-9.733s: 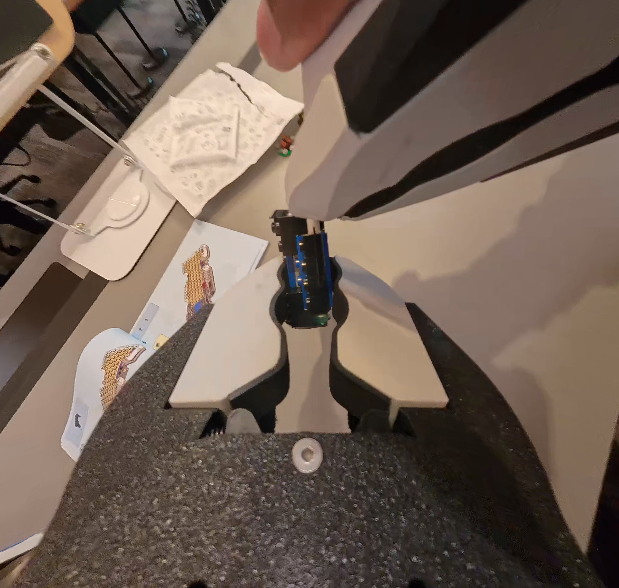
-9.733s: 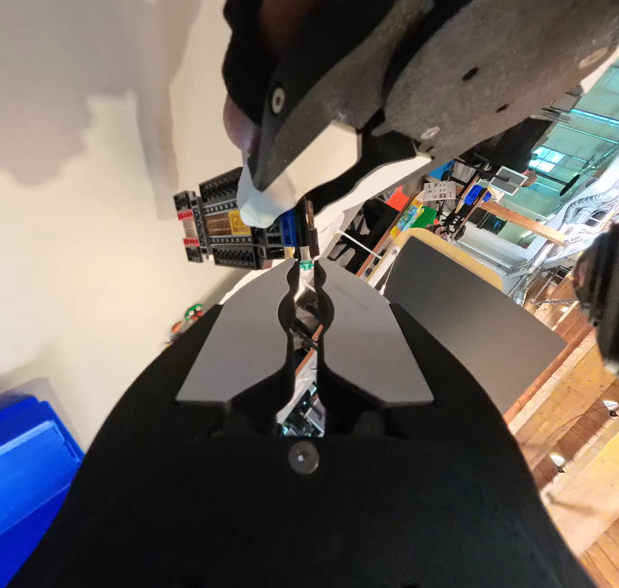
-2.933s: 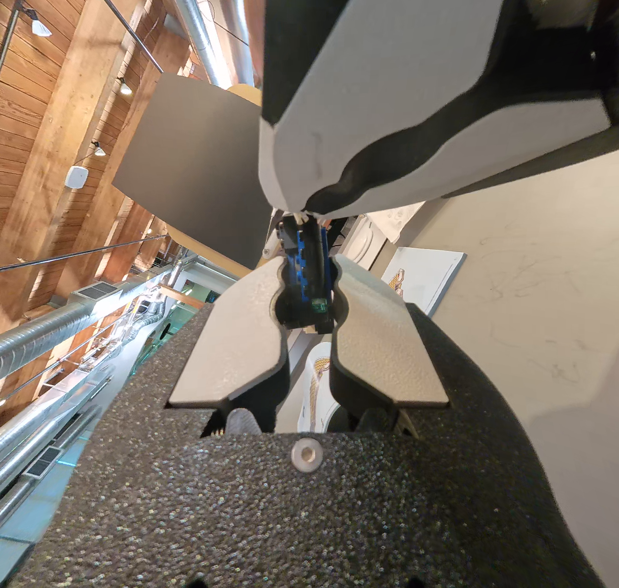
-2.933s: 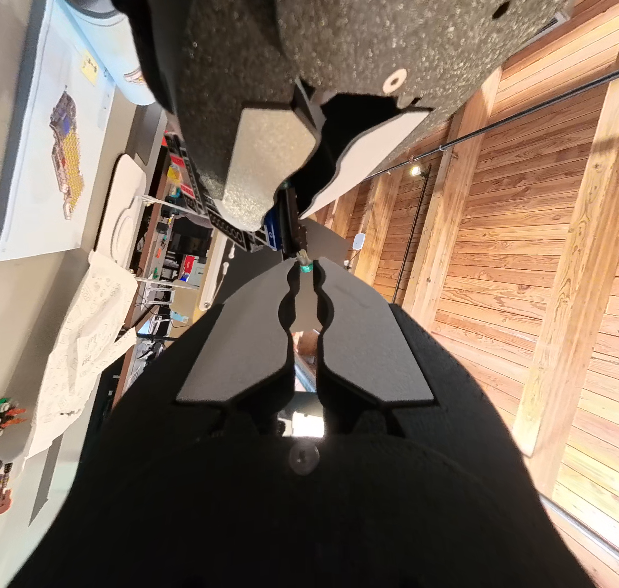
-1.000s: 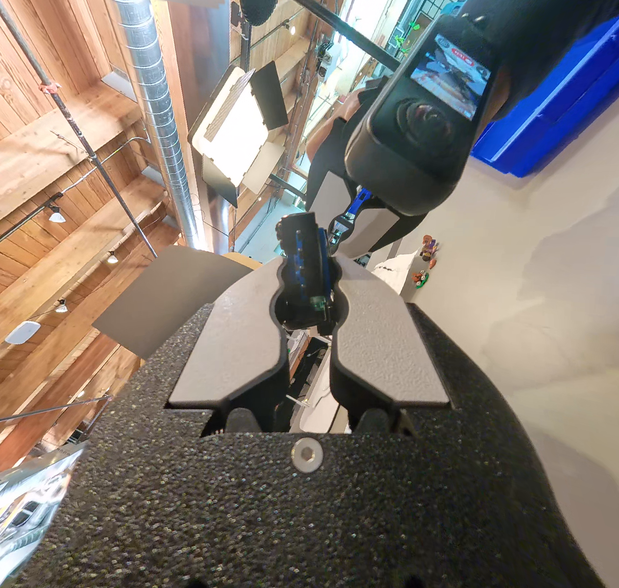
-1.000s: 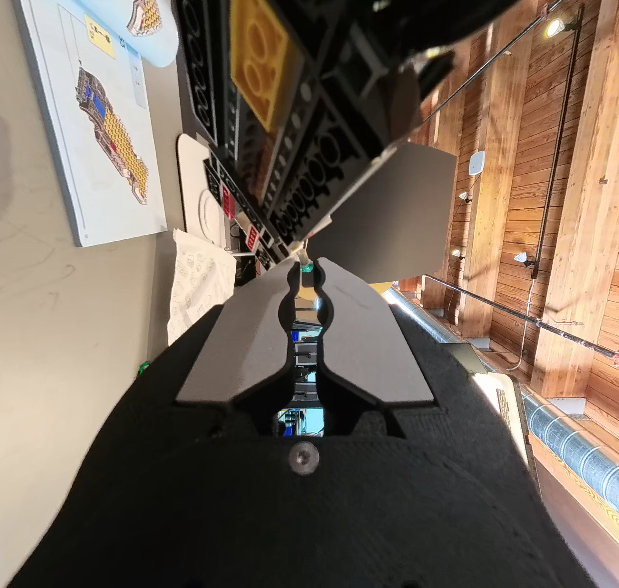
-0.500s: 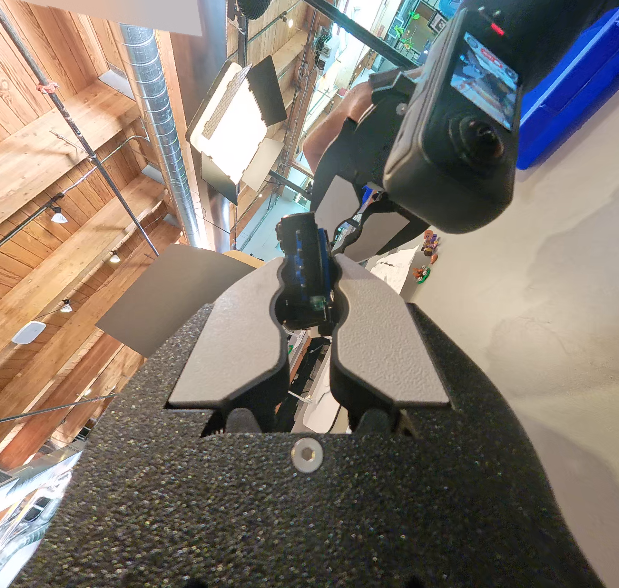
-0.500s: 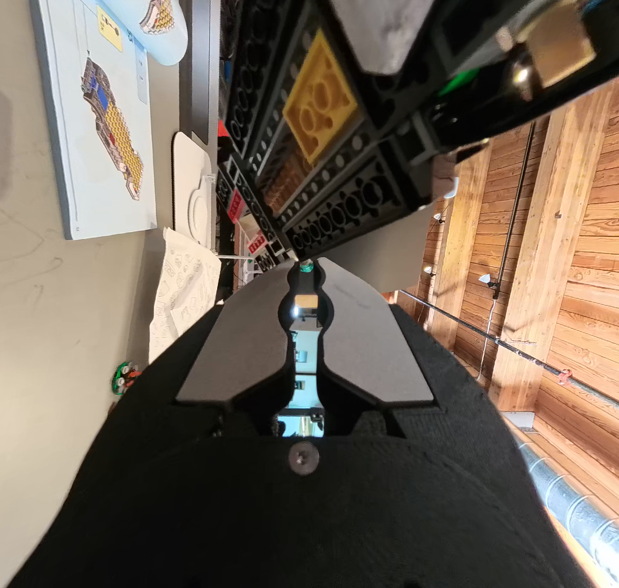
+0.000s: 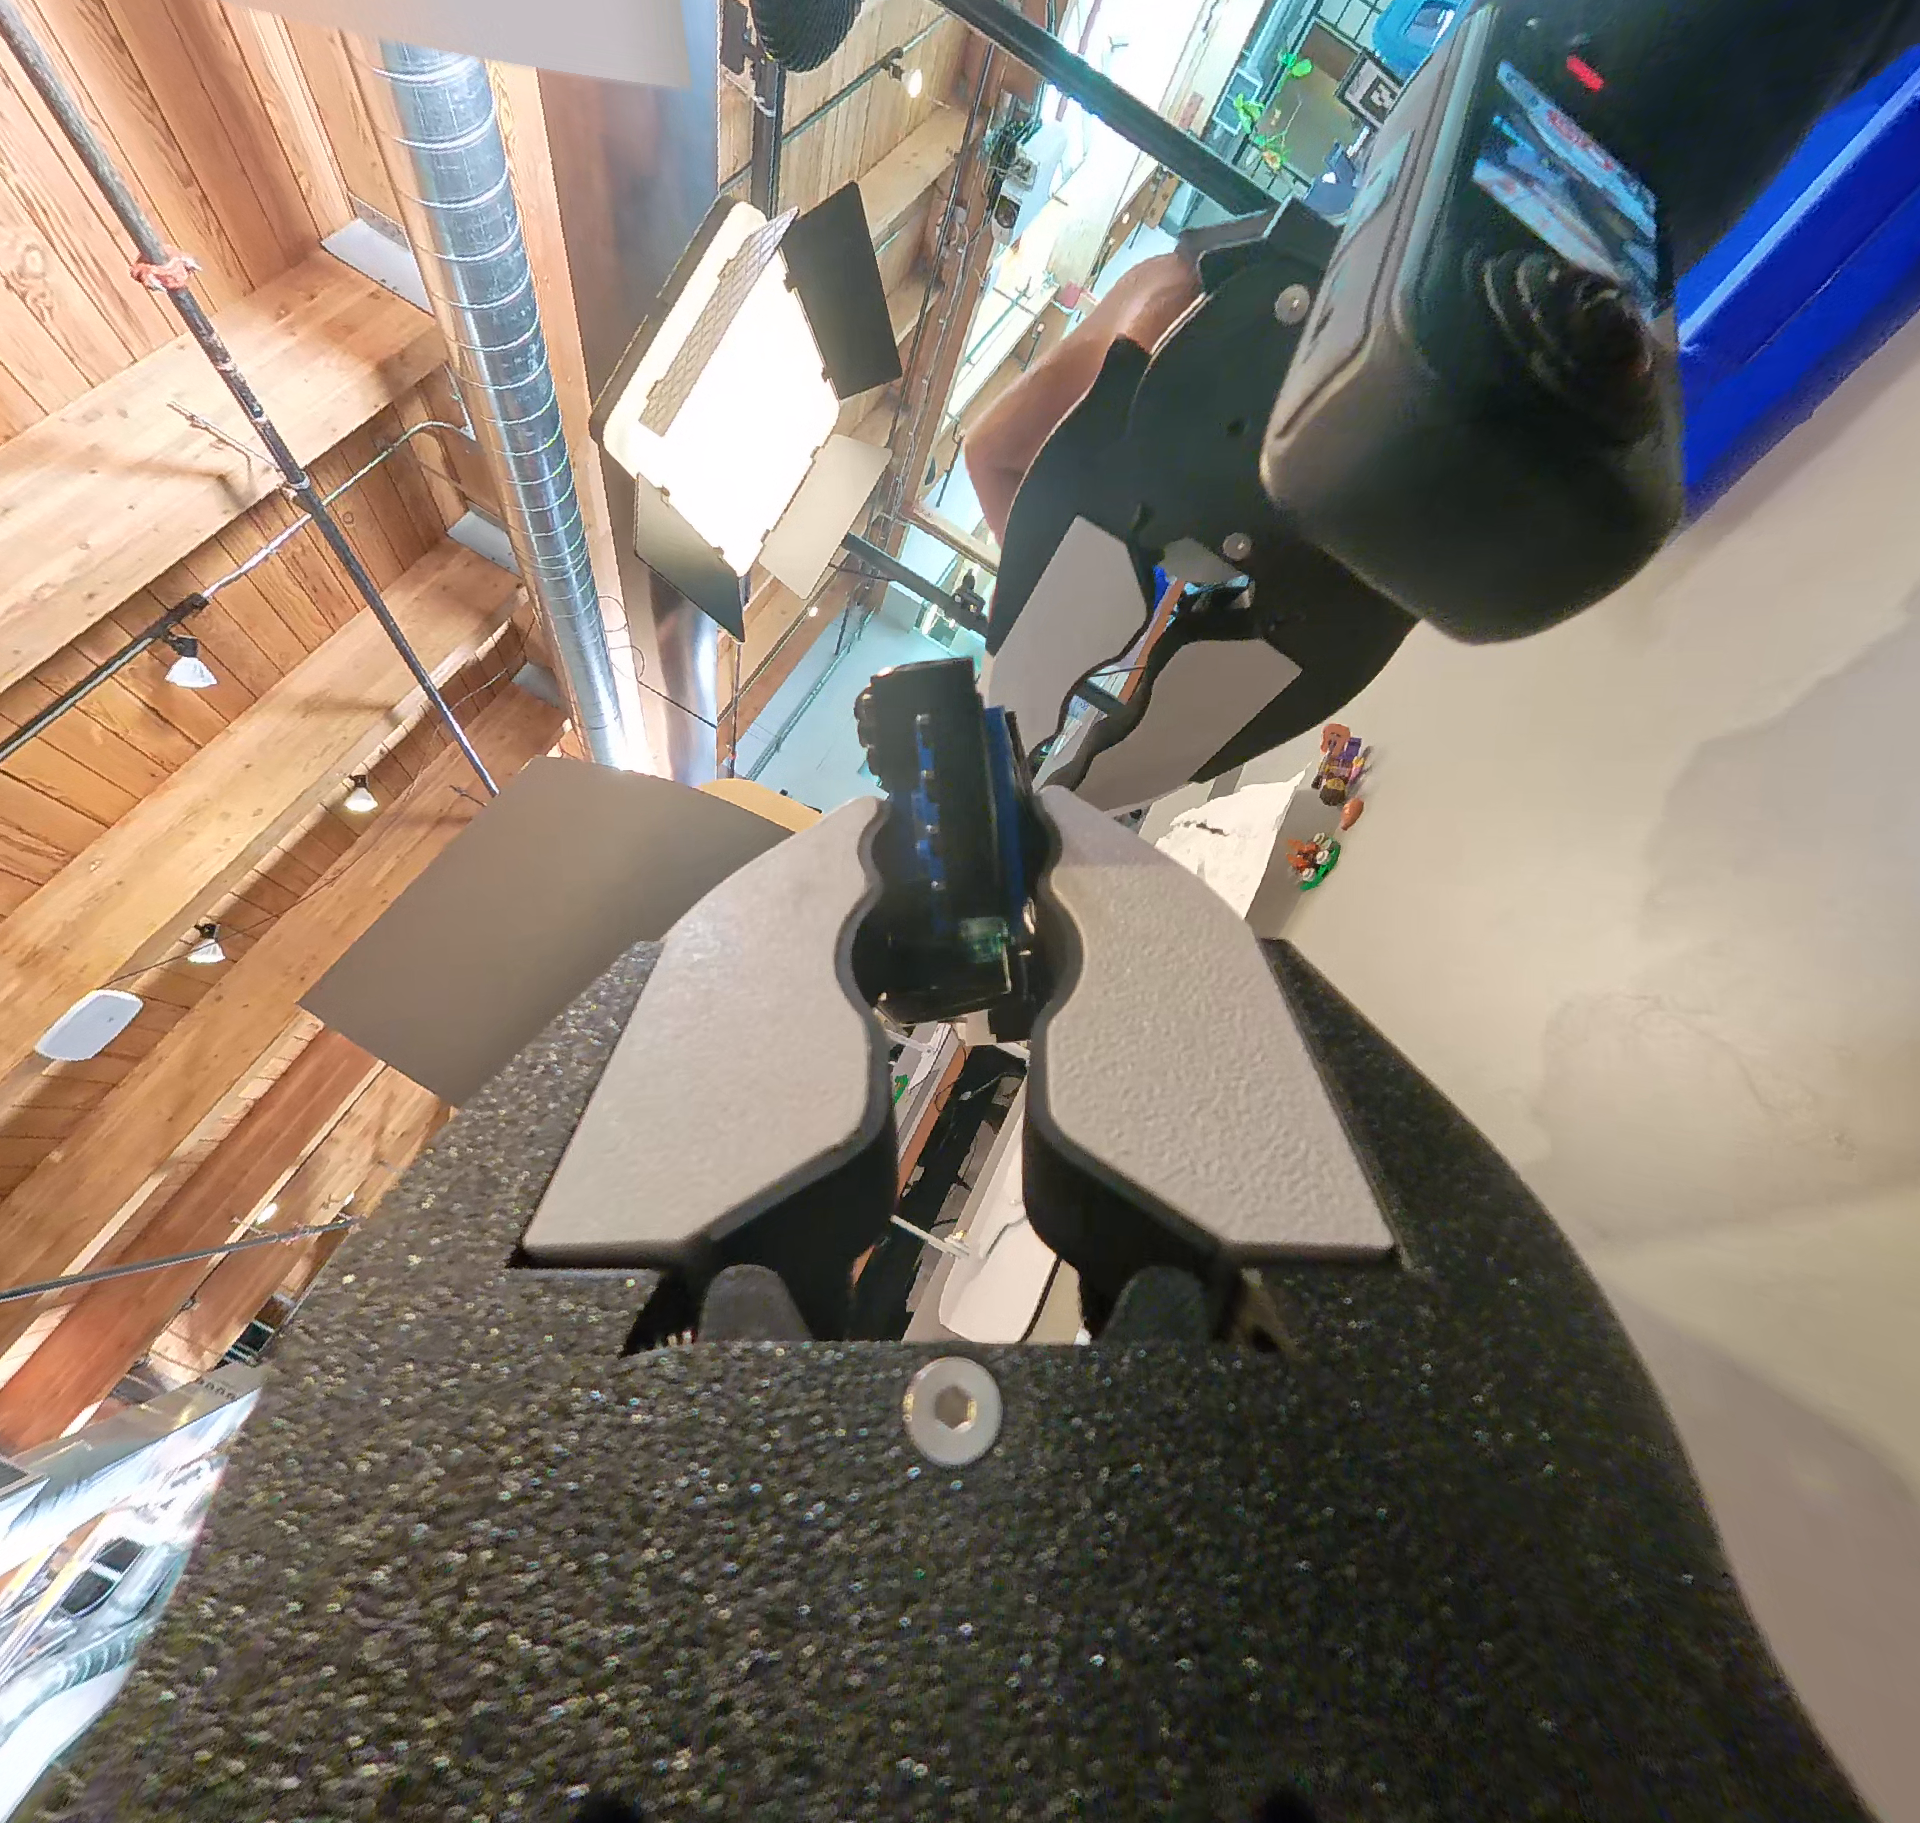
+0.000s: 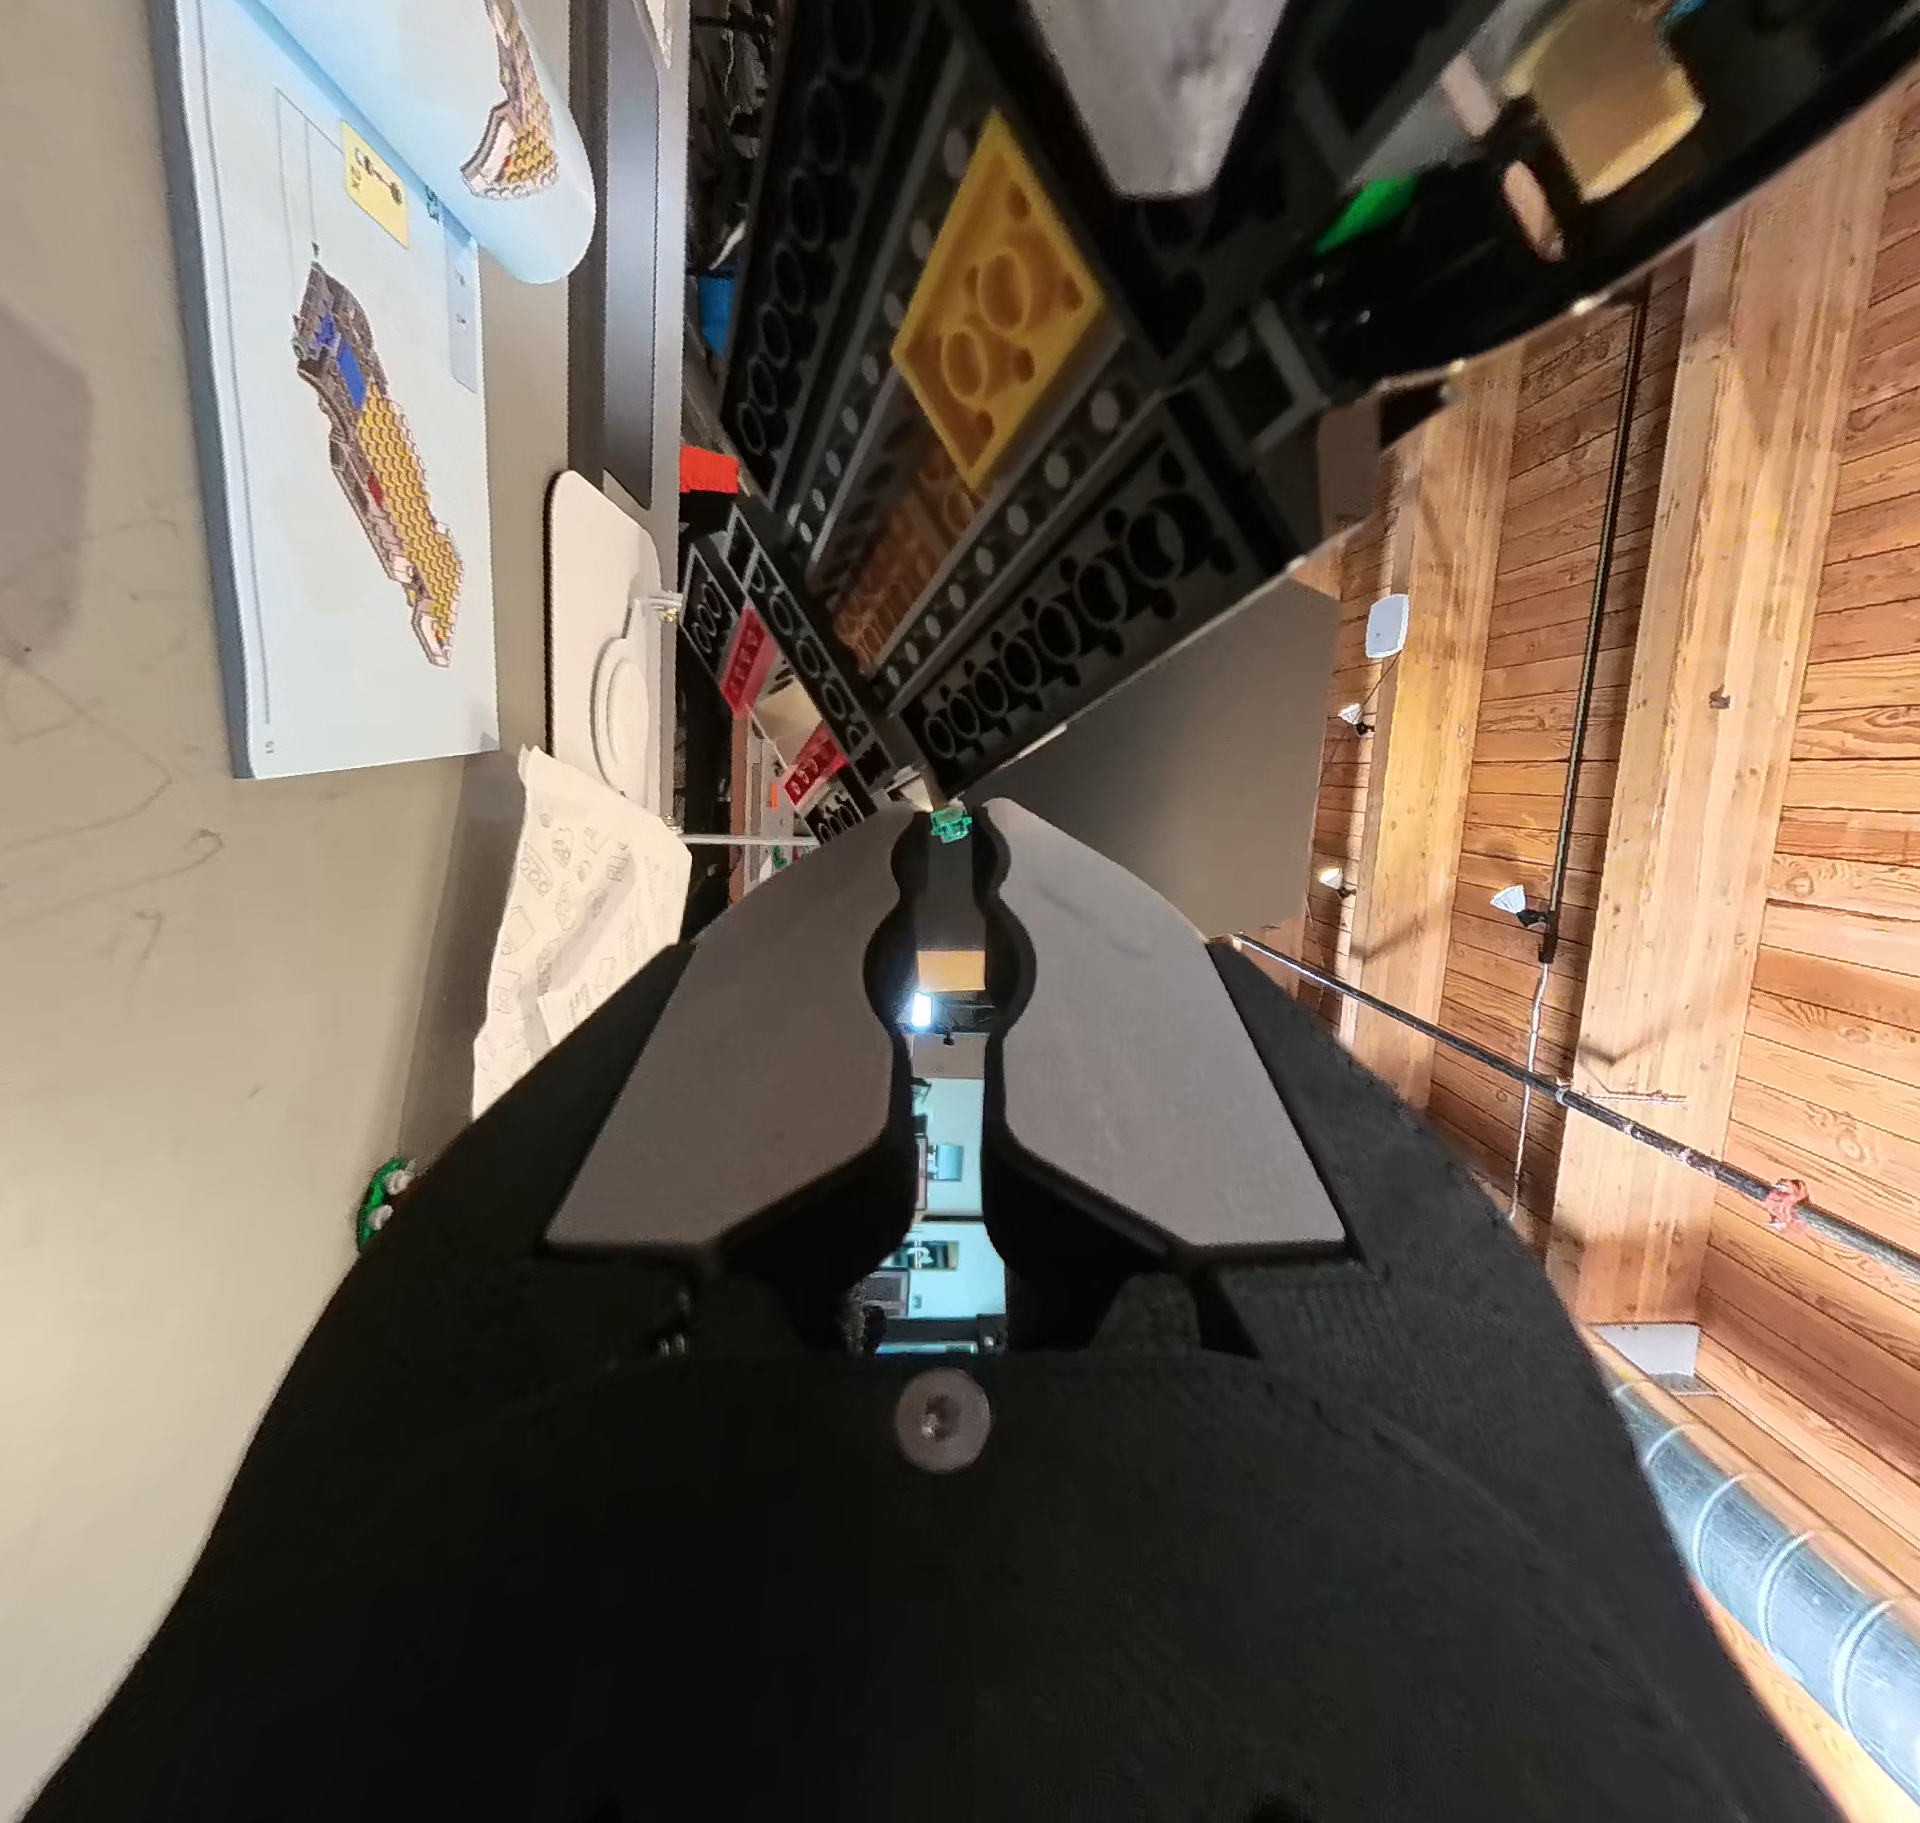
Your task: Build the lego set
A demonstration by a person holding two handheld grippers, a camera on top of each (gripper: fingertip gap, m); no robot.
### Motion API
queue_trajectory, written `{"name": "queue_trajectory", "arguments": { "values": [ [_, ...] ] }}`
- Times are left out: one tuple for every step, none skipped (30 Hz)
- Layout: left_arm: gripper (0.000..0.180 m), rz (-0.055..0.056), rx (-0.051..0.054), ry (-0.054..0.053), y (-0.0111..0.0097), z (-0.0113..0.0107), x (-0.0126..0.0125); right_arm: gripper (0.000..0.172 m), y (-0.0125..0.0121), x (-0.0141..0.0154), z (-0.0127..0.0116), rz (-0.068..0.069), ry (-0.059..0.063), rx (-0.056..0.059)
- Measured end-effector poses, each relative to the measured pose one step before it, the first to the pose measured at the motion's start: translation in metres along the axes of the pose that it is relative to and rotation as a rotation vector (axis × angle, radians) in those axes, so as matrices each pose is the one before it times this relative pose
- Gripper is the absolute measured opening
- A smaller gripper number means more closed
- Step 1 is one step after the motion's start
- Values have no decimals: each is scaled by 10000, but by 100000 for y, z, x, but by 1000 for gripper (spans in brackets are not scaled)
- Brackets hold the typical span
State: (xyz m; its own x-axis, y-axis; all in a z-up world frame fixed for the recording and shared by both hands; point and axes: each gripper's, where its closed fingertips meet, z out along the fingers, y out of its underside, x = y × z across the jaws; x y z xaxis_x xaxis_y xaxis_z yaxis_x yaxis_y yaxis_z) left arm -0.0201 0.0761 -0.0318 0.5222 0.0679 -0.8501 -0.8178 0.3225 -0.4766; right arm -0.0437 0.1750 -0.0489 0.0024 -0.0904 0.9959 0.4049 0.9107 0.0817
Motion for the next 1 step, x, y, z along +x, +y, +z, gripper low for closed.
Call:
{"name": "queue_trajectory", "arguments": {
  "values": [
    [23, -26, 10, -14, -1, -15, -47, 7, 14, 6, -48, 69, -11, 25]
  ]
}}
